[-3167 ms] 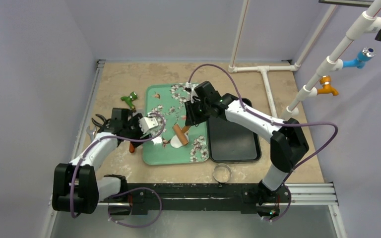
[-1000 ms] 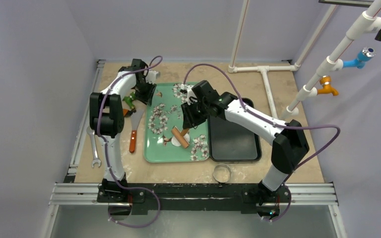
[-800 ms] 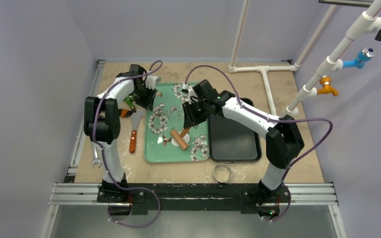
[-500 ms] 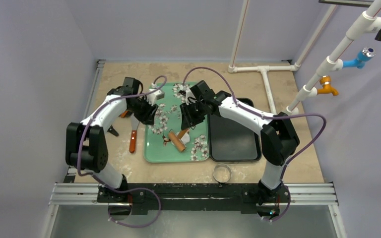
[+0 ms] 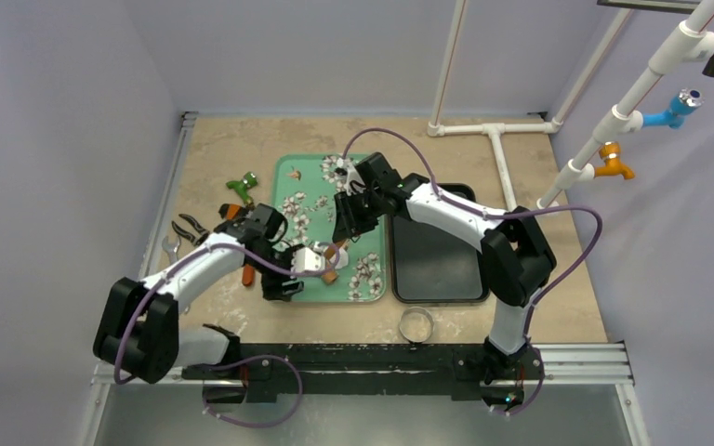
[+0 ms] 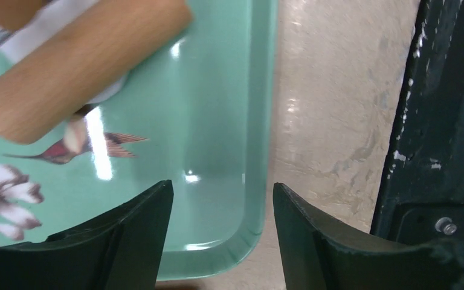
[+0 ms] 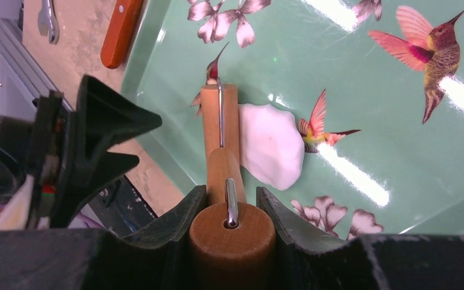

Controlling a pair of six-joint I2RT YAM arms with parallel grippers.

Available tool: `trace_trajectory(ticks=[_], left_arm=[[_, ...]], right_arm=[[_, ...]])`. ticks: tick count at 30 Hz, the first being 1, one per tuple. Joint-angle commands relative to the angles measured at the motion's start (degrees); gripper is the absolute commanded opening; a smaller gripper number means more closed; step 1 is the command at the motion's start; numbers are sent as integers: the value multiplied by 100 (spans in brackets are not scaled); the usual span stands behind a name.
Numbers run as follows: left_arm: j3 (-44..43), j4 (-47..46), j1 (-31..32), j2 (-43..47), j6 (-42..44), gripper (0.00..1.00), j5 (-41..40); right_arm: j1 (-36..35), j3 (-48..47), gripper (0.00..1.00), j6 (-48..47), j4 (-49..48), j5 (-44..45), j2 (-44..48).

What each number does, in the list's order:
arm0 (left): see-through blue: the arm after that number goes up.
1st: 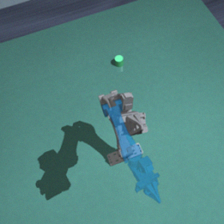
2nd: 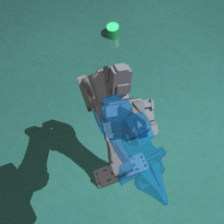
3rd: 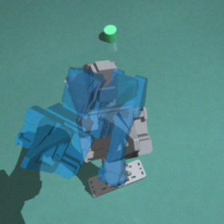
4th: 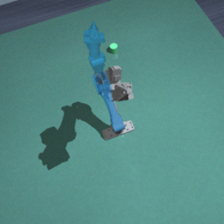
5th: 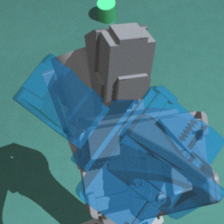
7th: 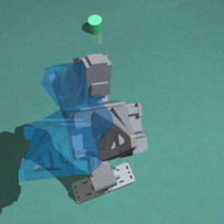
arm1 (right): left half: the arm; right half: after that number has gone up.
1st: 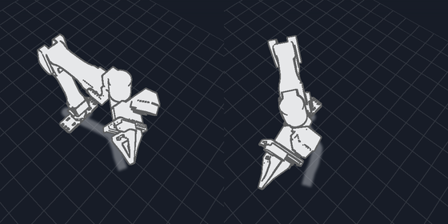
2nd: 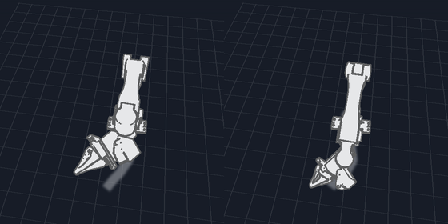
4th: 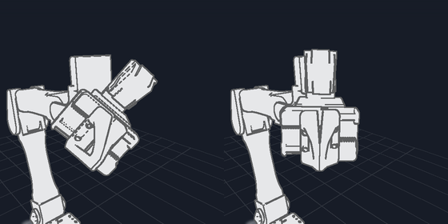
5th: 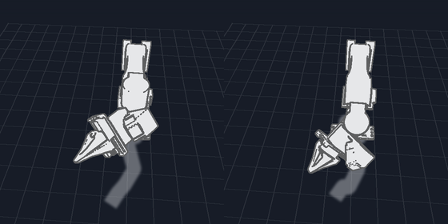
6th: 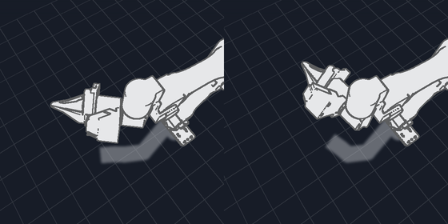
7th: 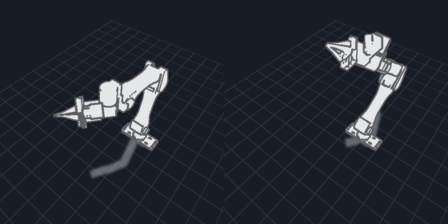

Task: Roll out the dumpling wrappers from the dough
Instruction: Flatten out the dough on the work surface.

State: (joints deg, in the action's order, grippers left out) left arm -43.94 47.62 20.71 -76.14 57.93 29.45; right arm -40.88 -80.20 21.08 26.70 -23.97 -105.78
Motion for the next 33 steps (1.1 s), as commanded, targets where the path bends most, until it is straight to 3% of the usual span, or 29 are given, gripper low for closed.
trace_trajectory(ticks=[1,8,10,14,19,21,28,33], left_arm=[[603,-573,468,370,674,63,-509],[384,-502,858,-118,281,64,-888],[386,-565,1133,-180,123,58,-1068],[352,-662,1343,-291,-103,34,-1280],[353,-653,1568,-464,-311,23,-1220],[336,-661,1687,-577,-419,14,-1285],[328,-737,1731,-612,-655,0,-1408],[373,-908,1728,-560,-736,0,-1461]], right_arm=[[-69,200,0,-25,-237,401,-50],[-69,153,0,-81,-160,399,121],[-69,65,0,-94,-108,401,159],[-69,-232,0,-161,128,371,298],[-77,-518,0,-141,197,-365,475],[-45,-539,0,-125,211,-117,569],[-43,-650,0,-195,233,348,61],[-140,-506,0,-48,39,392,-250]])
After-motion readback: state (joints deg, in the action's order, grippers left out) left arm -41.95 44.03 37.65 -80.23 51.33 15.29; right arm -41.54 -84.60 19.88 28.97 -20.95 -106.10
